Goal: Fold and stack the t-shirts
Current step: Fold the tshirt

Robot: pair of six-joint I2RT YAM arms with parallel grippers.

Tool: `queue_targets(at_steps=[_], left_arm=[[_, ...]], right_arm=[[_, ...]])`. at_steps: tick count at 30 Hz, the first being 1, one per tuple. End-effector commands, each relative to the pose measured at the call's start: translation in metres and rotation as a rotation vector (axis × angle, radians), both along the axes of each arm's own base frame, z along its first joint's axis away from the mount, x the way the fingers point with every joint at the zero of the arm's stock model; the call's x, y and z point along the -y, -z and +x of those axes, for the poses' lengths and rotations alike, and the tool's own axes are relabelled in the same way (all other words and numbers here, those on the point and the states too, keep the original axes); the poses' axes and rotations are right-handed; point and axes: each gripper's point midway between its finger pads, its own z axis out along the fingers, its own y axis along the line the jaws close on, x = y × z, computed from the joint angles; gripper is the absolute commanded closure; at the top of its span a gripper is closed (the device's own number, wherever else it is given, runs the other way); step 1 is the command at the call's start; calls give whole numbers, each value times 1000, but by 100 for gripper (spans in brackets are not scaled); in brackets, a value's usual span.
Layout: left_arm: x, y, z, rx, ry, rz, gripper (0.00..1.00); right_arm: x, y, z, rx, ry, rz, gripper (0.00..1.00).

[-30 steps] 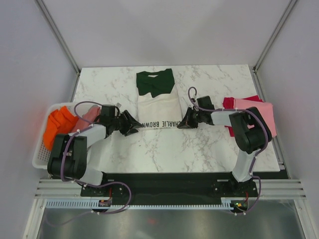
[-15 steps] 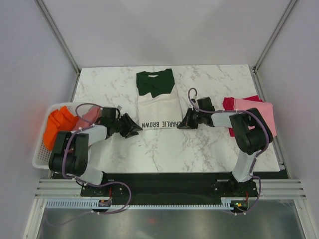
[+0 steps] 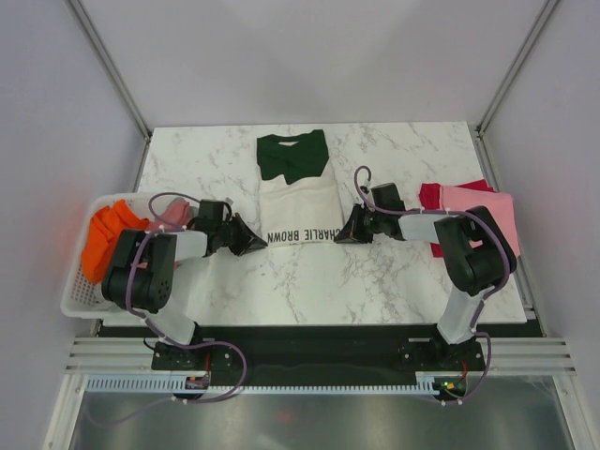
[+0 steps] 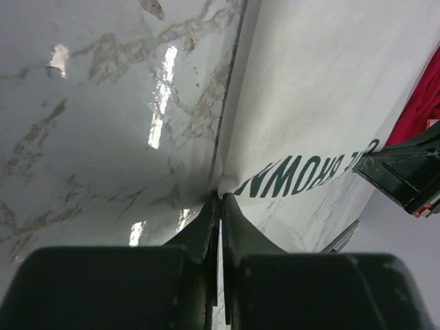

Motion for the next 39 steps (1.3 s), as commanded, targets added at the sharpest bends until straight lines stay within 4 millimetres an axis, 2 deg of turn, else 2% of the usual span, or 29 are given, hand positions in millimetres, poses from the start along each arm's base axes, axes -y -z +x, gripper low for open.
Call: queue_targets(at_steps=[1, 4, 7, 9, 10, 11, 12, 13, 14, 15, 16, 17, 18, 19, 20, 21, 22, 24, 25, 27, 28, 30, 35, 36, 38, 39], left_arm=[[11, -19, 24, 118, 19, 14, 98], [22, -30, 30, 130, 41, 16, 98], [30, -38, 24, 134, 73, 22, 98], [28, -40, 15, 130, 84, 38, 98], [27, -36, 6, 119, 88, 44, 98], [25, -45, 1, 144, 87, 41, 98], [24, -44, -7, 137, 89, 38, 98], [24, -38, -22, 109, 104, 29, 98], [25, -48, -29, 135, 112, 14, 98], [25, -47, -36, 127, 118, 8, 98], [27, -42, -53, 101, 137, 1, 98], [30, -51, -59, 134, 147, -12, 98], [35, -52, -72, 116, 167, -21, 98], [34, -47, -87, 86, 175, -21, 98], [37, -61, -93, 124, 187, -41, 98], [39, -66, -100, 117, 192, -59, 98], [42, -68, -114, 92, 216, -69, 98], [43, -82, -126, 99, 228, -83, 98], [45, -101, -131, 158, 238, -102, 98], [43, -111, -144, 144, 229, -124, 98], [43, -124, -150, 180, 236, -152, 98], [44, -134, -160, 165, 240, -192, 98], [50, -168, -165, 199, 259, -267, 98], [51, -180, -163, 218, 258, -272, 98], [51, -189, -158, 231, 246, -270, 98], [52, -198, -154, 247, 240, -274, 98]], right_arm=[[1, -18, 4, 67, 3, 2, 100], [5, -22, 5, 83, 26, -17, 100], [11, -27, 3, 98, 45, -26, 100], [15, -26, -6, 93, 43, -31, 100], [16, -32, -8, 109, 41, -29, 100], [18, -33, -13, 109, 39, -34, 100], [21, -27, -23, 83, 32, -40, 100], [22, -33, -28, 96, 29, -31, 100], [21, -34, -35, 89, 18, -18, 100], [24, -27, -49, 60, 12, -25, 100], [23, -37, -54, 89, 2, -15, 100], [23, -37, -61, 90, -3, -15, 100], [28, -30, -78, 51, -10, -35, 100], [26, -42, -85, 86, -21, -20, 100], [30, -38, -99, 61, -24, -32, 100], [31, -43, -105, 66, -27, -29, 100], [31, -60, -110, 115, -33, -9, 100], [36, -68, -124, 105, -33, -15, 100], [38, -85, -127, 155, -35, 2, 100], [42, -99, -135, 165, -29, 0, 100], [43, -113, -137, 204, -25, 17, 100], [45, -131, -141, 231, -20, 29, 100], [46, -167, -134, 292, -12, 27, 100], [47, -170, -131, 300, -11, 19, 100], [47, -186, -123, 331, 2, 7, 100], [46, -184, -119, 322, -3, -7, 100]])
